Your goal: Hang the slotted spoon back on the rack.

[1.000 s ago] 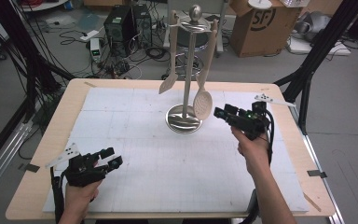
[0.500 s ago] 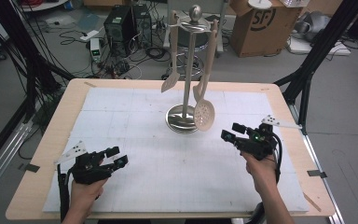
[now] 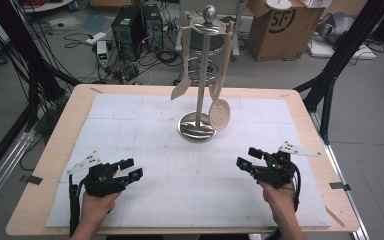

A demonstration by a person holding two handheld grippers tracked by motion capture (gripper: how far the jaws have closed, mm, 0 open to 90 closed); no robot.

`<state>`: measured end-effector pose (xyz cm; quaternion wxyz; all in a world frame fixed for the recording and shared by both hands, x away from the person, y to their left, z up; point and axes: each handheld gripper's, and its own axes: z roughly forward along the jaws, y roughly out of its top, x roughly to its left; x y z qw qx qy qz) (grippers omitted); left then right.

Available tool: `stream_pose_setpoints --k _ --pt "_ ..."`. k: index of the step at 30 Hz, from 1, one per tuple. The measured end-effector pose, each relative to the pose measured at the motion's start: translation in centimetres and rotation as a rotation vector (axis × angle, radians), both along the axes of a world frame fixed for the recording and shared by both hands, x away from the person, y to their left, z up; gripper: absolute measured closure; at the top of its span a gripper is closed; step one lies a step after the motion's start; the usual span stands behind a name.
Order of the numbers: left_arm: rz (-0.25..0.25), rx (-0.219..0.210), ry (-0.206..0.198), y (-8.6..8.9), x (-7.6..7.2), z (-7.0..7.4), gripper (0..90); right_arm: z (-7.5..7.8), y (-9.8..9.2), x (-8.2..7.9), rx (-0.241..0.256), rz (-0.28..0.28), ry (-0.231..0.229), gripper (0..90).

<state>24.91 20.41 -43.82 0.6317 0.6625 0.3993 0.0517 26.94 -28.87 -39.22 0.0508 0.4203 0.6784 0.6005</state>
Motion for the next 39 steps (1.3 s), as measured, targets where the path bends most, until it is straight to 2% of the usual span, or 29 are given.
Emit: stream_pose_setpoints --k 8,14,17,21,24,31,36,39 --pt "-0.012 -0.003 0.005 -0.3 0.1 -0.2 33.5 -1.4 0.5 -0.9 -0.008 0.006 0.004 16.8" --pt "0.005 0.011 -0.024 -0.5 -0.2 -0.4 33.7 -2.6 0.1 -1.2 0.007 -0.011 0.026 16.3" --pt "-0.009 0.029 -0.011 -0.7 0.0 -0.8 33.3 -3.2 -0.1 -1.4 0.0 -0.017 0.026 16.2" --pt "-0.022 0.038 -0.011 -1.1 0.1 -0.8 33.0 -4.4 -0.3 -1.6 0.0 -0.006 0.066 15.9" --pt "-0.044 0.04 -0.013 -1.4 0.2 -0.8 33.0 -4.9 -0.1 -1.6 -0.008 -0.001 0.075 15.9" --pt "-0.055 0.041 -0.004 -1.6 0.3 -1.0 32.9 -4.8 0.0 -1.8 -0.014 -0.002 0.07 15.9" --pt "-0.049 0.032 0.005 -1.5 0.5 -1.1 32.8 -4.6 0.0 -2.0 -0.019 -0.012 0.031 15.9" --pt "-0.051 0.034 0.005 -1.5 0.5 -1.1 32.8 -4.6 0.1 -2.0 -0.023 -0.007 0.033 15.9"
